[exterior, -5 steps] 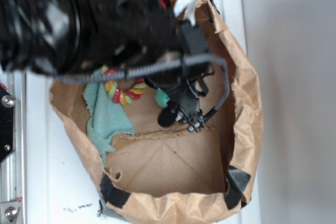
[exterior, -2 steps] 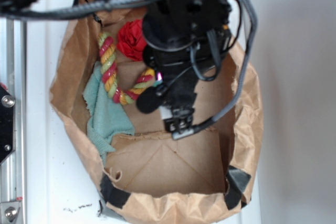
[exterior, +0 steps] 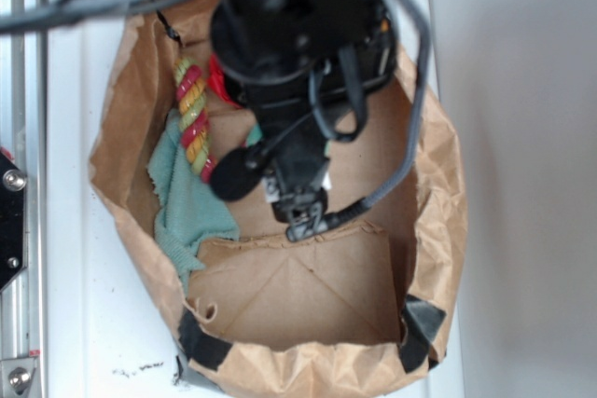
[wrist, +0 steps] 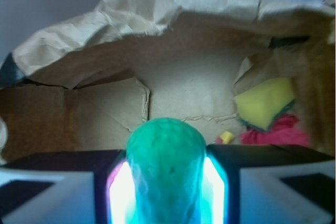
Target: Grab the green ball.
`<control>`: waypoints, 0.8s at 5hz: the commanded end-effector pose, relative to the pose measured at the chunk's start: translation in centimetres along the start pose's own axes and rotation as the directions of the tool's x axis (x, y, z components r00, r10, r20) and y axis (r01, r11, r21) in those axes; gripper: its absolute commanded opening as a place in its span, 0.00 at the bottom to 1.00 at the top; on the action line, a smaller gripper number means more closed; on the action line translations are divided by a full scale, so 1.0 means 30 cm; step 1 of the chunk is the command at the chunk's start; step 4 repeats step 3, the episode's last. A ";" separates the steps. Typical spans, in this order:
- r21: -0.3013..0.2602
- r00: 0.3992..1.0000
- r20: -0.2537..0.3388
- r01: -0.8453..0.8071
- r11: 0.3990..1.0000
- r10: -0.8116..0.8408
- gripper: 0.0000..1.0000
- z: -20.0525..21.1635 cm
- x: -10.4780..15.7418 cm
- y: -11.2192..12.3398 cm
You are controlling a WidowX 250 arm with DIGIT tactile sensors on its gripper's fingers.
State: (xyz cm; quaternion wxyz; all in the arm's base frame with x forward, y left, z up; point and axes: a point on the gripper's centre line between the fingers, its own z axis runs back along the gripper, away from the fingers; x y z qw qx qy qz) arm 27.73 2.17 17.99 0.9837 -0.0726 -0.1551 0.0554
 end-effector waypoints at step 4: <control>0.100 0.984 0.171 -0.065 0.993 0.048 0.00 0.097 0.016 -0.012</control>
